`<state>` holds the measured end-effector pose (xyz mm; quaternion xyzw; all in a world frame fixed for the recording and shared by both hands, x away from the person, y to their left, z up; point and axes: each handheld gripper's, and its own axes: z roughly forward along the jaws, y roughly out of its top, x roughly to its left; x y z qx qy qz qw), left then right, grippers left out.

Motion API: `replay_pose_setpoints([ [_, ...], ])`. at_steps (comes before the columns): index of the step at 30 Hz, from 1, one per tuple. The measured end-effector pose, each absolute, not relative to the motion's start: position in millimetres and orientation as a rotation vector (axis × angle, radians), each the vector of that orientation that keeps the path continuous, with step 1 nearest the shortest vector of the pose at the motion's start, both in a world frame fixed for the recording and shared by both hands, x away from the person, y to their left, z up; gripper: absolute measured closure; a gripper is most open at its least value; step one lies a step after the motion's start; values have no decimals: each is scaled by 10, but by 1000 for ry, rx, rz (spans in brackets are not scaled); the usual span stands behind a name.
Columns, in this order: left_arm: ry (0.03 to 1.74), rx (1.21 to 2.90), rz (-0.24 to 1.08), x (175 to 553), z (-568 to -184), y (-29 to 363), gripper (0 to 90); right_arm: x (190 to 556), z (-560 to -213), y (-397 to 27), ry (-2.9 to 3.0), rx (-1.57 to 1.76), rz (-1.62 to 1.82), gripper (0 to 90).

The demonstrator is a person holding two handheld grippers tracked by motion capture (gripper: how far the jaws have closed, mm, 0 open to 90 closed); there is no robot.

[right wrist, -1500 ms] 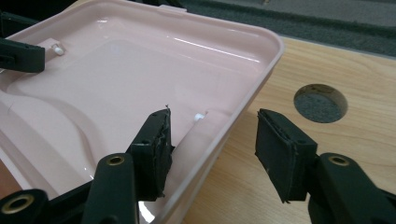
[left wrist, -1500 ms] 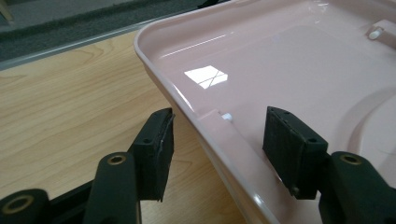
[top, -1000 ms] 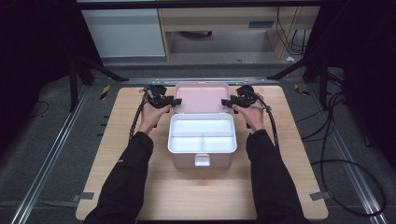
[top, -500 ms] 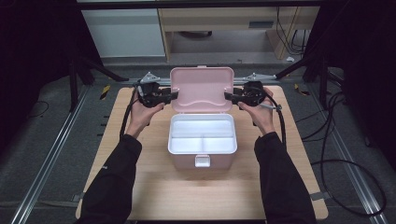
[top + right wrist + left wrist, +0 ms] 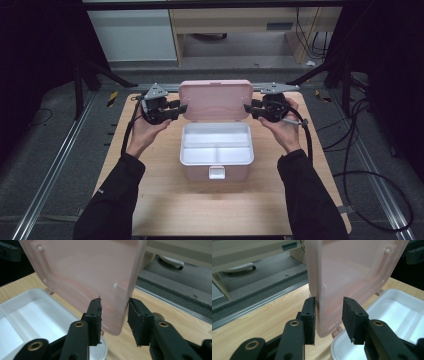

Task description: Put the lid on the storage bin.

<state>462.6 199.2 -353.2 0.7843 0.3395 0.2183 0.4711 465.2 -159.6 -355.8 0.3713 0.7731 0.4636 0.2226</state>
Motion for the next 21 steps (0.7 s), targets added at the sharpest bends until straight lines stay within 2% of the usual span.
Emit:
replay_pose_setpoints([
  [2,828,1929,535,4595,-3538,1995,656,4609,-3568,-1616,2145,1024,1272,686],
  [16,814,1921,533,4267,-3610,2017,724,4268,-3605,-1683,2133,991,1317,791],
  [21,815,1955,589,4138,-3640,1972,717,4133,-3634,-1698,2146,964,1309,794],
])
